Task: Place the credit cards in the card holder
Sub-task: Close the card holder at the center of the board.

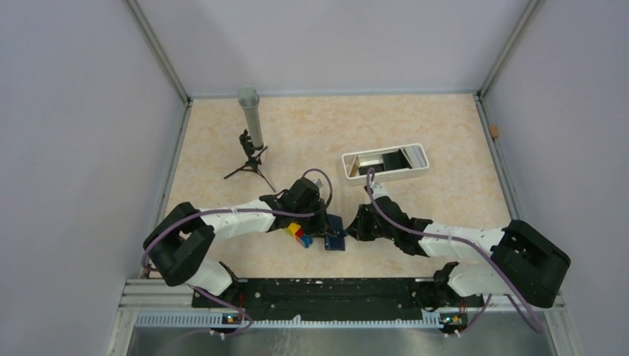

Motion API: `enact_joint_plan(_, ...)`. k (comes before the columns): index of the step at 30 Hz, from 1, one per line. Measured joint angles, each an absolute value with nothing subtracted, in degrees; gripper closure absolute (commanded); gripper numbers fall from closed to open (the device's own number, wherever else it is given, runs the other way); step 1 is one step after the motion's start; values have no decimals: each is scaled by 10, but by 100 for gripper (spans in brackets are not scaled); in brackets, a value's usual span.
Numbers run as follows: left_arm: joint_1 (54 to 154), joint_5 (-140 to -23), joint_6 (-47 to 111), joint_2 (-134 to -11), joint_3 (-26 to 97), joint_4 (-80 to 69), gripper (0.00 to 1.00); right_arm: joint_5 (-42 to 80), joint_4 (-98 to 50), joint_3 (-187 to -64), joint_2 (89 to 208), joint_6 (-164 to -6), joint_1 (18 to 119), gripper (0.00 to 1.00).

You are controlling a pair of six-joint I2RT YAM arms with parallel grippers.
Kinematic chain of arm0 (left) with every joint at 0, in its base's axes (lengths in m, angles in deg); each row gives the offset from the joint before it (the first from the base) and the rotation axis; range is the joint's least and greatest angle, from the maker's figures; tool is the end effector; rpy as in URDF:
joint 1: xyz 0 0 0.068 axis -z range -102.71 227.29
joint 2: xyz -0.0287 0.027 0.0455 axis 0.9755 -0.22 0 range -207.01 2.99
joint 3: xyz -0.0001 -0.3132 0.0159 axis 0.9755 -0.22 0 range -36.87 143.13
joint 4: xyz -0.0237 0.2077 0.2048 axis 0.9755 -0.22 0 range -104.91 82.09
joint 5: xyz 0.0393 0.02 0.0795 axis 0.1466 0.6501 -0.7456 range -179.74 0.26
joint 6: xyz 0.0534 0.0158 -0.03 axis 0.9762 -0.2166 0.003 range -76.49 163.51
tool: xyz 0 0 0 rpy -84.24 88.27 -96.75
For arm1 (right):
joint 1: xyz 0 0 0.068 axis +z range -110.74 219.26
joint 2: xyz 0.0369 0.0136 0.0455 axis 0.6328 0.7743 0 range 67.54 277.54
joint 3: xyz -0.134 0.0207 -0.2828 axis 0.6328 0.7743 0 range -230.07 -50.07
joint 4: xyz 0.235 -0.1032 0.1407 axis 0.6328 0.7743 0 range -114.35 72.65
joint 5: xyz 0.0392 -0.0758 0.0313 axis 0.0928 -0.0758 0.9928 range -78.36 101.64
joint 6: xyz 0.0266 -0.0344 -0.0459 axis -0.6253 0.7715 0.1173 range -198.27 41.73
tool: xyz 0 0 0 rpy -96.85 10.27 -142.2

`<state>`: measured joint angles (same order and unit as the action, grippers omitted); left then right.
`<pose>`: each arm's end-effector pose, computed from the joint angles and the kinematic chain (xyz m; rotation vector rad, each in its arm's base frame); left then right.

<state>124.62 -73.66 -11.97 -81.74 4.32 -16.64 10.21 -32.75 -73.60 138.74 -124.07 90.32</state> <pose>0.1993 -0.2360 0.1747 -0.0637 2.7783 -0.9857 0.1566 0.1920 0.1603 -0.0962 2.4053 0.8341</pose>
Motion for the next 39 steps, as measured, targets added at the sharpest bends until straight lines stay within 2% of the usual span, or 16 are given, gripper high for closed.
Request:
enact_joint_plan(9, 1246, -731, -103, -829, 63, -187, 100, 159, -425, -715, 1394, -1251, 896, 100)
enact_joint_plan(17, 1246, -733, -93, -832, 70, -198, 100, 173, -437, -716, 1398, -1249, 893, 100)
enact_joint_plan(18, 1246, -733, -92, -832, 70, -199, 100, 169, -427, -717, 1398, -1245, 893, 98)
enact_joint_plan(21, 1247, -734, -91, -832, 71, -200, 100, 140, -355, -743, 1396, -1226, 893, 78)
enact_joint_plan(26, 1247, -732, -90, -836, 75, -204, 100, 116, -303, -776, 1396, -1204, 893, 60)
enact_joint_plan(29, 1247, -733, -90, -836, 76, -206, 100, 115, -300, -776, 1404, -1205, 893, 57)
enact_joint_plan(33, 1247, -733, -89, -837, 78, -208, 100, 110, -288, -781, 1428, -1211, 893, 59)
enact_joint_plan(39, 1247, -733, -88, -835, 75, -203, 100, 101, -289, -779, 1429, -1240, 883, 49)
